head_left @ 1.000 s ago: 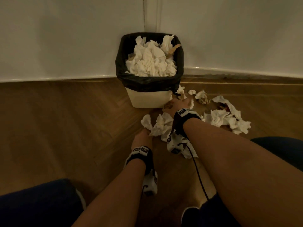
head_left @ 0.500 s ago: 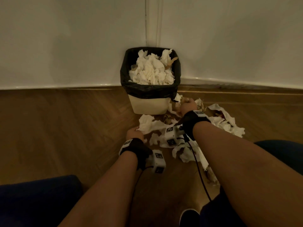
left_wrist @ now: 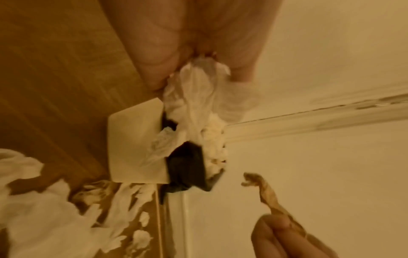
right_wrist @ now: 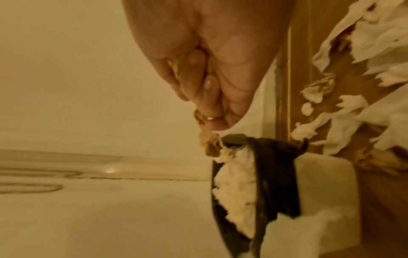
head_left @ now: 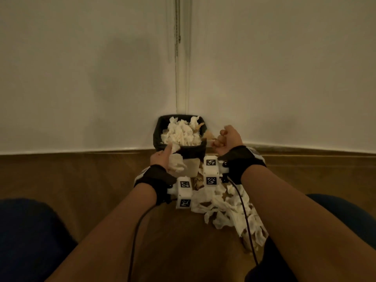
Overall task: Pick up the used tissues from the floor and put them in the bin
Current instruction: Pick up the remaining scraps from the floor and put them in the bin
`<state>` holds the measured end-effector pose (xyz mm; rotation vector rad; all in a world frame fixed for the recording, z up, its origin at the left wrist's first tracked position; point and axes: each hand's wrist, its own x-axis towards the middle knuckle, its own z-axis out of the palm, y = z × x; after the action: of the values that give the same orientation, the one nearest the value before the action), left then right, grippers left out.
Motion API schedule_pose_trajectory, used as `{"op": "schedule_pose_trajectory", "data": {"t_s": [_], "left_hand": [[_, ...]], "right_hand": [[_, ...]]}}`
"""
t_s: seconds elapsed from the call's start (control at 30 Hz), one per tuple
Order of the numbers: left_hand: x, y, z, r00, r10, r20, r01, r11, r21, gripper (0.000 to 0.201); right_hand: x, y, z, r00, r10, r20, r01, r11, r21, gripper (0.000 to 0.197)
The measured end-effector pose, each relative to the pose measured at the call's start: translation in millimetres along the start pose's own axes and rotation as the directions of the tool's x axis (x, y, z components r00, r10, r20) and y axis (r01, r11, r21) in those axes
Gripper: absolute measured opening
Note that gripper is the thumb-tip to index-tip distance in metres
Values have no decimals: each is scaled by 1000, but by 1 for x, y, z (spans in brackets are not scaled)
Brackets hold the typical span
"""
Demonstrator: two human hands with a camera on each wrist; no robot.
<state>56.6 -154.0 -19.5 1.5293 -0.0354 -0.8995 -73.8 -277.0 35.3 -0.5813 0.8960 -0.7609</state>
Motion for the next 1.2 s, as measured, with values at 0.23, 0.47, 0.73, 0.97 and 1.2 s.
{"op": "schedule_pose_trajectory", "data": {"t_s": [0.23, 0.47, 0.73, 0.97, 1.2], "left_hand": [[-62, 81, 34, 995, 98, -14, -97, 994, 40, 49], [-82, 135, 48, 971, 126, 205, -35, 918, -395, 25], [-70, 155, 47, 937, 250, 246, -233, 968, -97, 25], [-53, 163, 42, 841, 422, 340, -480, 871, 107, 42], [-35, 171, 25, 899, 290, 329, -326, 944, 58, 39]], "right_hand": [[-58, -38, 33, 936, -63, 347, -32, 964, 263, 27], [-79, -71, 40, 887, -45, 461, -39, 984, 172, 51], [-64, -65, 52, 919, -34, 393, 12, 998, 59, 59], [-40, -66, 58, 895, -129, 428, 1, 958, 287, 56], [-17, -64, 50, 880, -84, 468, -93, 934, 344, 22]]}}
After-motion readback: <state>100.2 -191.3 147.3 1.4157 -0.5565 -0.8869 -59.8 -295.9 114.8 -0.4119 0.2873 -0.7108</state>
